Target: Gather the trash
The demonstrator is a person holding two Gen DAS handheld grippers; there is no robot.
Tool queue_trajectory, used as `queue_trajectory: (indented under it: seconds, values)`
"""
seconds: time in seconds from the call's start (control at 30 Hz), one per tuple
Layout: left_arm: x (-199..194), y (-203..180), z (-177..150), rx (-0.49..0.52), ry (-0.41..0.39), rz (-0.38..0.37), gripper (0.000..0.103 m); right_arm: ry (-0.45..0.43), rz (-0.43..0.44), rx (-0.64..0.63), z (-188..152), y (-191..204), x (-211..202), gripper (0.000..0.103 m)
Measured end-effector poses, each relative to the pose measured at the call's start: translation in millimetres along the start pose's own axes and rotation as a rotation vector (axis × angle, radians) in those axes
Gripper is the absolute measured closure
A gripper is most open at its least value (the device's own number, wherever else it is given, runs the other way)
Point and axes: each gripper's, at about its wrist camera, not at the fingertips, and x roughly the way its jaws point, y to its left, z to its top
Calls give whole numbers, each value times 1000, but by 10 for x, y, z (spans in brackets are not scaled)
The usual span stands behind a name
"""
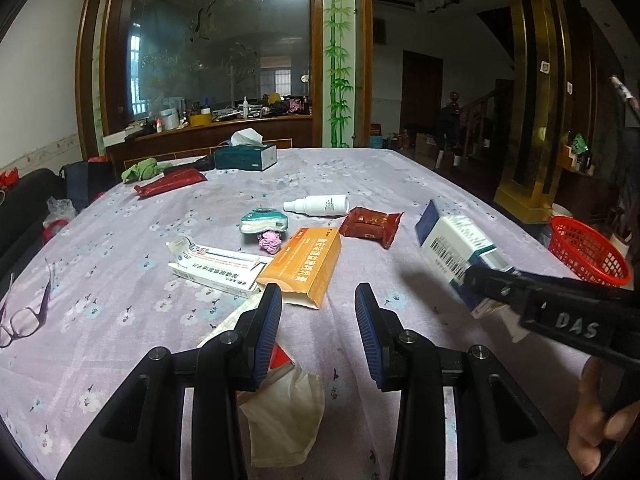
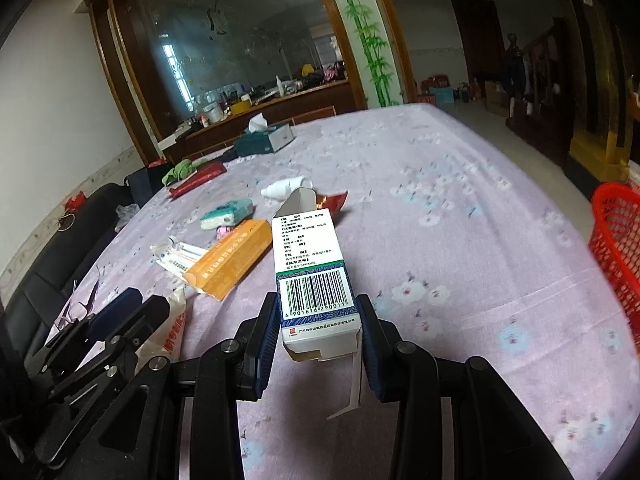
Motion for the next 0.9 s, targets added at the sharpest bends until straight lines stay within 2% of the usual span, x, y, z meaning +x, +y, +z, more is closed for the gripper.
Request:
queue_trajectory:
  seconds: [0.33, 0.5, 0.6, 0.7, 0.83, 0.9]
  values:
    - [-179, 83, 153, -51, 2, -90, 68, 8, 48, 68, 10, -78, -219, 63]
    - [4, 197, 180, -83, 108, -126, 66, 17, 61, 64, -23, -73, -222, 63]
    - [214, 236, 278, -69, 207, -161, 47, 24, 73, 68, -31, -83, -196, 63]
    - [295, 361, 346, -100, 231, -117, 47, 23, 83, 76, -37, -121, -207, 63]
    - [273, 591, 277, -203, 300, -197, 47, 34, 93, 80, -54, -154, -184, 62]
    - [247, 645, 170, -218, 348, -218, 47, 38, 104, 82, -70, -168, -184, 63]
